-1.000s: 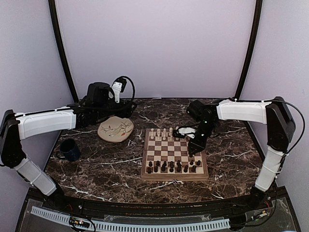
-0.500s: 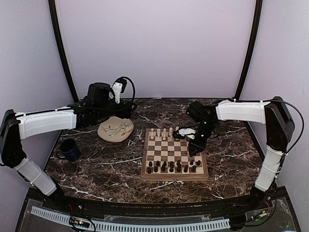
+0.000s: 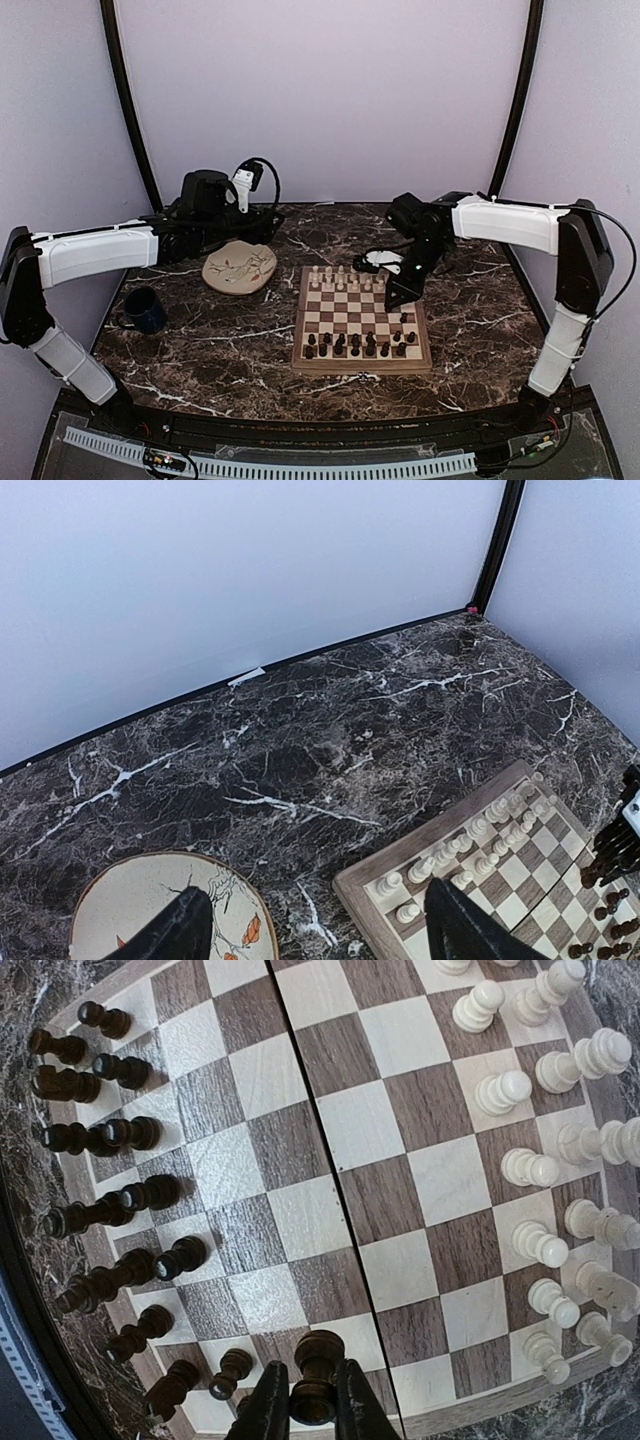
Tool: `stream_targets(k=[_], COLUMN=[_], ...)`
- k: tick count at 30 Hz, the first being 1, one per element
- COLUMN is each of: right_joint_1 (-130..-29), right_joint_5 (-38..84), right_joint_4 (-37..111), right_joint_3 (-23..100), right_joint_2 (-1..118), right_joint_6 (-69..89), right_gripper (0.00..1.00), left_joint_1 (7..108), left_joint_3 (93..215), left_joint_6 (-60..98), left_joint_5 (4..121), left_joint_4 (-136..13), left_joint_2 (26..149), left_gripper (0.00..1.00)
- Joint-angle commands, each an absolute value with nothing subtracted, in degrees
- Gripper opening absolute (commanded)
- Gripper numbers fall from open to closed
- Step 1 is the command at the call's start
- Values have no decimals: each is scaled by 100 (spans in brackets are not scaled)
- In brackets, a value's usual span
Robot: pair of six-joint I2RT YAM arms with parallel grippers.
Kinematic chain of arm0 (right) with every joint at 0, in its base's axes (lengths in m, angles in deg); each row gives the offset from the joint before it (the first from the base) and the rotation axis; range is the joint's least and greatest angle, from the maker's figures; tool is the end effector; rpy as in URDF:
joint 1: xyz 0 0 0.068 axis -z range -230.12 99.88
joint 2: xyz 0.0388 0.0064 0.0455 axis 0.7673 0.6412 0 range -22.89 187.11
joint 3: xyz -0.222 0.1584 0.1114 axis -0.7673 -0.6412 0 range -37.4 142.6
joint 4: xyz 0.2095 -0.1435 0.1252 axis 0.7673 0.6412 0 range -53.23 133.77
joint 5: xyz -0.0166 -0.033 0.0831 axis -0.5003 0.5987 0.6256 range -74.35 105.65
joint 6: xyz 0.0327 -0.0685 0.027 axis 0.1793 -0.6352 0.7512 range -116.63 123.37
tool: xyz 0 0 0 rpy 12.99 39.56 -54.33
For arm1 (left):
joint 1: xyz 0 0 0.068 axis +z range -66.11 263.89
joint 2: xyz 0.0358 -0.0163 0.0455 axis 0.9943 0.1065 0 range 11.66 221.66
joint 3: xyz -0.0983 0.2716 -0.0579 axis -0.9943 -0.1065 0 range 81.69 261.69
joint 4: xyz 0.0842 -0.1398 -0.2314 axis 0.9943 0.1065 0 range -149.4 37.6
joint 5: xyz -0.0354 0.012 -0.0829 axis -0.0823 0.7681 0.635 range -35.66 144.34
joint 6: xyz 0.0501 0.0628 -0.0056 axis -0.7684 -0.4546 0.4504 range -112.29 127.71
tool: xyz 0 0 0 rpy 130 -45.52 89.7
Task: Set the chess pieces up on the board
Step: Place the rook at a8.
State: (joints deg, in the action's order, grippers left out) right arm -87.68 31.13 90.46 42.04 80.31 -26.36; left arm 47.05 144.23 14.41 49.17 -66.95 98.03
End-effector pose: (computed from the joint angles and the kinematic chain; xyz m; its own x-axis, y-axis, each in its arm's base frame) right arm 0.2943 0.2497 0.2015 -0.3577 -0.8781 -0.3178 -0.9338 0.3375 0.1185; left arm 0.3309 -0.2402 0.3058 -0.2842 0.0678 -0.9564 0.4981 0.8627 -0.0869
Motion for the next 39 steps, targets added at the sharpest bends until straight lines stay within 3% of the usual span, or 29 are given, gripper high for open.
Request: stream_targets(k=[1, 13, 21, 39], right_joint_1=[-8774, -8816, -9543, -9713], right_joint_5=[3309, 3705, 2856, 2335], right_joint_4=[9241, 9830, 9740, 8733], right_joint_3=[4356, 3307, 2335, 1999], right_joint_2=[7599, 6288, 5941, 6297], right_joint_6=[-2757, -3353, -3426, -3168], right_gripper=[16, 16, 15, 16], left_joint_1=[4719, 4715, 4715, 4719], left_joint_3=[14574, 14602, 14631, 14673], left_joint_6=[1516, 1470, 1430, 1455], left_joint_5=[4991, 4989, 4928, 4986], left_joint_4=[-6683, -6634, -6599, -6546], left_joint_2=[9775, 9904, 10032, 10074], left_gripper=[75, 75, 75, 75])
